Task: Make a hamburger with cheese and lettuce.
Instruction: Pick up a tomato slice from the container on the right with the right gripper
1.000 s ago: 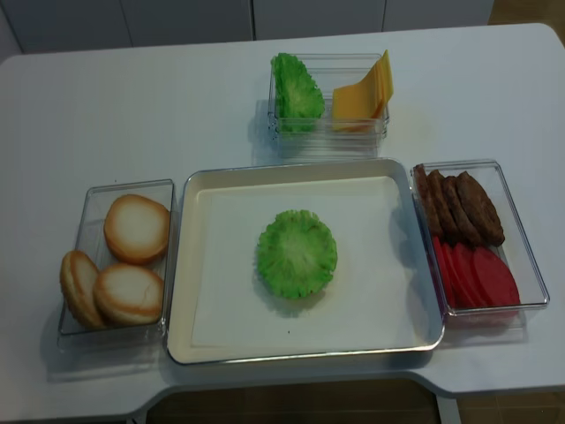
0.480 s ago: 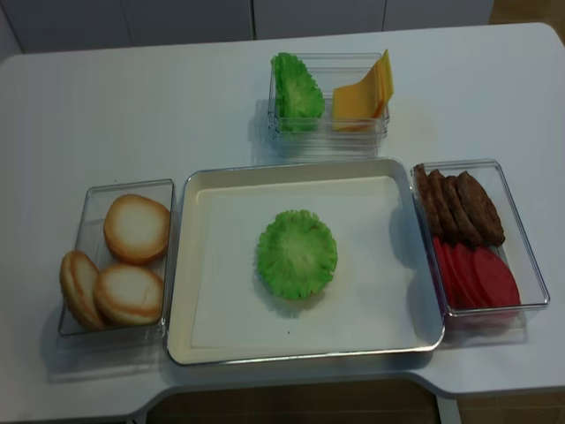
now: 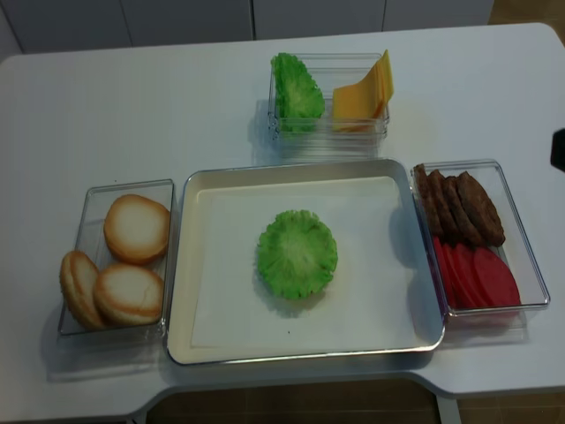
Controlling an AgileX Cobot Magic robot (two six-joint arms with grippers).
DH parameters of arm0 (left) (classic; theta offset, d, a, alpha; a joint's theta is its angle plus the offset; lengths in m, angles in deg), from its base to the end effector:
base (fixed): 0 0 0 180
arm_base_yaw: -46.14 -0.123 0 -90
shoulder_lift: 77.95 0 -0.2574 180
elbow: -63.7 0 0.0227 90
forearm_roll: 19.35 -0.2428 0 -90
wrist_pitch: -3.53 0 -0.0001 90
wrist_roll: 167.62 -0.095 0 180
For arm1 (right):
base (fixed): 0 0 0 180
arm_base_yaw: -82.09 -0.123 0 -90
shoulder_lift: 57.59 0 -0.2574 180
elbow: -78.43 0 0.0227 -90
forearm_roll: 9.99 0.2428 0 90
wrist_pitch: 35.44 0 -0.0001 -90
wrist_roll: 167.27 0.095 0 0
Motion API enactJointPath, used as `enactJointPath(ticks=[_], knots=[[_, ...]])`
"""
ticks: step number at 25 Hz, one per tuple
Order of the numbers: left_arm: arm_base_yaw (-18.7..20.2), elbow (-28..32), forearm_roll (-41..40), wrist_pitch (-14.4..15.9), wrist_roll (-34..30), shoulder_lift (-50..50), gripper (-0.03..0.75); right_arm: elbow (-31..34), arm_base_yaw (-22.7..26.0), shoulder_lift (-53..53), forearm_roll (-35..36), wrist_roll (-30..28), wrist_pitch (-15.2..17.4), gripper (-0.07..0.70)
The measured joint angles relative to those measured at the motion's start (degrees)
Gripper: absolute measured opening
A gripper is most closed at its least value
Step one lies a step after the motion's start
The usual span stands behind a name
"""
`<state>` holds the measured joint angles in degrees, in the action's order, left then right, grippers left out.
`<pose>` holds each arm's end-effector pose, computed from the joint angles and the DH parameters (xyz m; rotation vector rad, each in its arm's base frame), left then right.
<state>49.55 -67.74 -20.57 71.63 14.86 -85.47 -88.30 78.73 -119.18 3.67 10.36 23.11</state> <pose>0.0122 0.0012 0.2576 0.0149 2.1673 -0.0330 0.1729 0.0293 0.3716 -0.0730 2.3153 0.3076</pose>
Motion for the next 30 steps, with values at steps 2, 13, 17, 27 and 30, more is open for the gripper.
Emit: enactJointPath(ticks=[2, 13, 17, 27, 30], knots=[[0.0, 0.0, 0.0, 0.0, 0.0, 0.0, 0.459, -2.0, -0.4, -3.0, -0.2, 1.2, 1.2, 0.356], [0.0, 0.0, 0.0, 0.0, 0.0, 0.0, 0.459, -4.7, -18.1, -17.8, -15.4, 15.7, 5.0, 0.356], [0.0, 0.0, 0.0, 0.0, 0.0, 0.0, 0.459, -4.7, -23.9, -22.4, -21.6, 23.9, 5.0, 0.356], [0.0, 0.0, 0.0, 0.0, 0.0, 0.0, 0.459, -4.7, -25.2, -31.3, -23.1, 26.1, 6.0, 0.291], [0.0, 0.0, 0.0, 0.0, 0.0, 0.0, 0.459, -4.7, -25.2, -32.6, -23.6, 26.1, 6.2, 0.265]])
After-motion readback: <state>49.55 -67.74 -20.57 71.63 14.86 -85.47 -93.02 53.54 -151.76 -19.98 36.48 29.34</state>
